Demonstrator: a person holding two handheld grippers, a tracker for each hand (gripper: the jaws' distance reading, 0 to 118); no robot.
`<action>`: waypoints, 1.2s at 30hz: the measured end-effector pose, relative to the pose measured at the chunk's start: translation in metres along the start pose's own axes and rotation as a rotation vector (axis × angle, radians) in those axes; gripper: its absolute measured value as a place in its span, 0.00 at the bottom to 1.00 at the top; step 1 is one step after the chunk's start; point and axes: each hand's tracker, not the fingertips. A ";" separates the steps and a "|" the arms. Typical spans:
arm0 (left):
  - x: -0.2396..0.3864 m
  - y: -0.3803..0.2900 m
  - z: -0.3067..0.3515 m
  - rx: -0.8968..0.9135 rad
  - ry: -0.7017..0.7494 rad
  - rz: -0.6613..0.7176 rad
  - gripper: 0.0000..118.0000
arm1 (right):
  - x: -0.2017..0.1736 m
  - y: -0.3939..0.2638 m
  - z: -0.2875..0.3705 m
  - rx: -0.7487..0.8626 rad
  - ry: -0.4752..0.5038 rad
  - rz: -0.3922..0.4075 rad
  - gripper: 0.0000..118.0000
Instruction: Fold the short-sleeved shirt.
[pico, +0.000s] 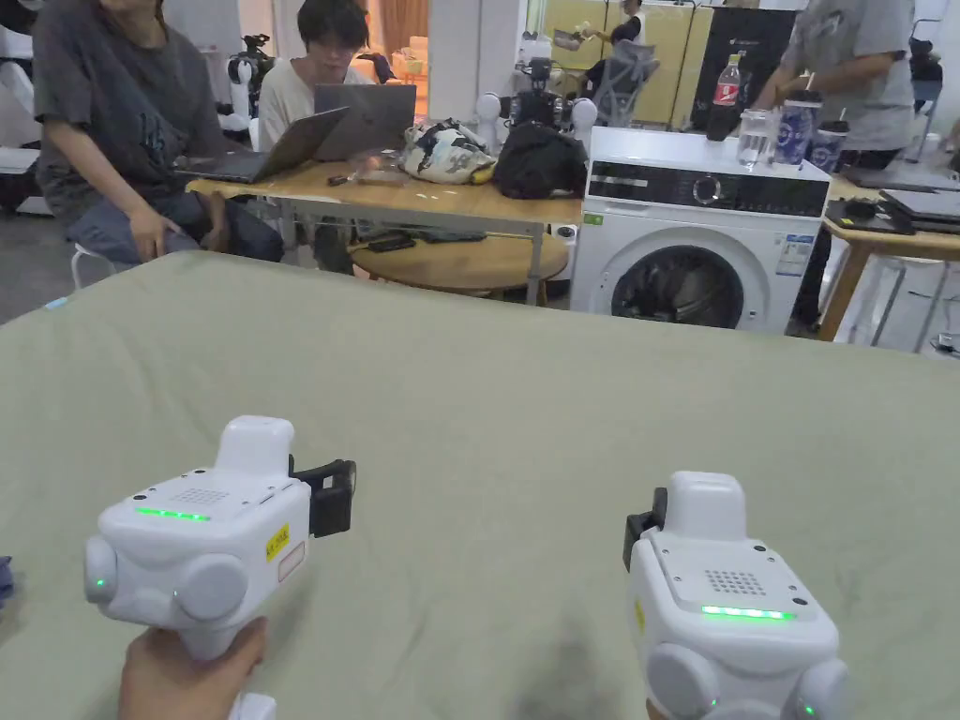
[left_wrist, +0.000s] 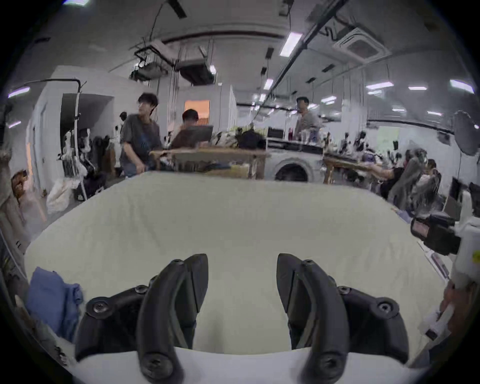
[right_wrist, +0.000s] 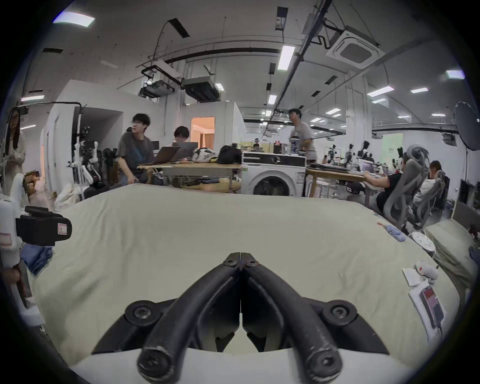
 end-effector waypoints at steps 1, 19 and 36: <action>0.011 0.000 -0.001 0.012 0.015 0.001 0.45 | 0.006 0.001 0.002 0.004 -0.007 -0.006 0.00; 0.122 -0.005 -0.004 0.173 0.016 -0.098 0.00 | 0.068 -0.003 0.020 0.065 -0.104 -0.061 0.00; 0.111 -0.005 -0.004 0.190 0.026 -0.063 0.00 | 0.071 -0.008 0.024 0.096 -0.109 -0.086 0.00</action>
